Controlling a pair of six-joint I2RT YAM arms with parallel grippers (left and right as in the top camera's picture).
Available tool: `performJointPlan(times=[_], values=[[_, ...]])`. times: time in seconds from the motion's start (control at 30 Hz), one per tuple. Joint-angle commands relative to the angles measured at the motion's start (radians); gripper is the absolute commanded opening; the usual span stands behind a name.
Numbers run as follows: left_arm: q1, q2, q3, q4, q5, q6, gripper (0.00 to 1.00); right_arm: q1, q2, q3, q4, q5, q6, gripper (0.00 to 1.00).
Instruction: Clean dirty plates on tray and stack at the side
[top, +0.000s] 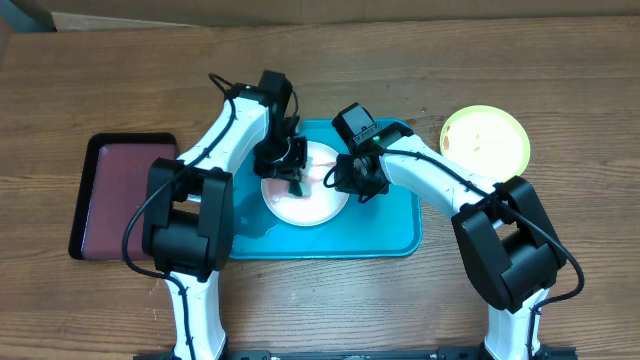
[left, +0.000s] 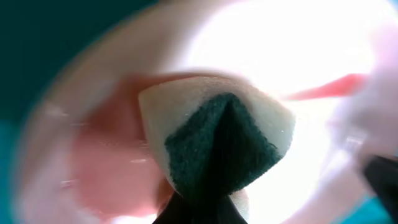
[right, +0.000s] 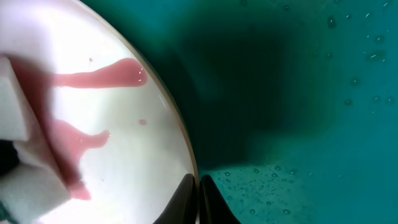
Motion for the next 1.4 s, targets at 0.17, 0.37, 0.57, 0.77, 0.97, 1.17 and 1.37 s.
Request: performJointPlan(times=[0.17,0.37,0.57,0.77,0.97,1.17,1.37], values=[[0.009,-0.027,-0.014,0.001,-0.604,-0.103,0.04,-0.007,-0.012,-0.020,-0.011,0.025,-0.003,0.04],[0.009,-0.029,-0.002,-0.011,-0.777,-0.204,0.04,-0.007,-0.012,-0.020,-0.016,0.029,-0.006,0.04],[0.016,-0.057,0.146,-0.158,-0.766,-0.399,0.04,0.000,-0.012,-0.018,-0.017,0.028,-0.064,0.04],[0.085,-0.210,0.274,-0.192,-0.594,-0.379,0.04,0.025,-0.012,0.031,-0.061,0.031,-0.129,0.04],[0.294,-0.358,0.276,-0.238,-0.383,-0.349,0.04,0.072,-0.029,0.177,-0.175,0.137,-0.169,0.04],[0.529,-0.368,0.260,-0.356,-0.340,-0.332,0.04,0.184,-0.051,0.385,-0.329,0.546,-0.186,0.04],[0.648,-0.365,0.179,-0.322,-0.310,-0.311,0.04,0.328,-0.051,0.523,-0.380,0.985,-0.343,0.04]])
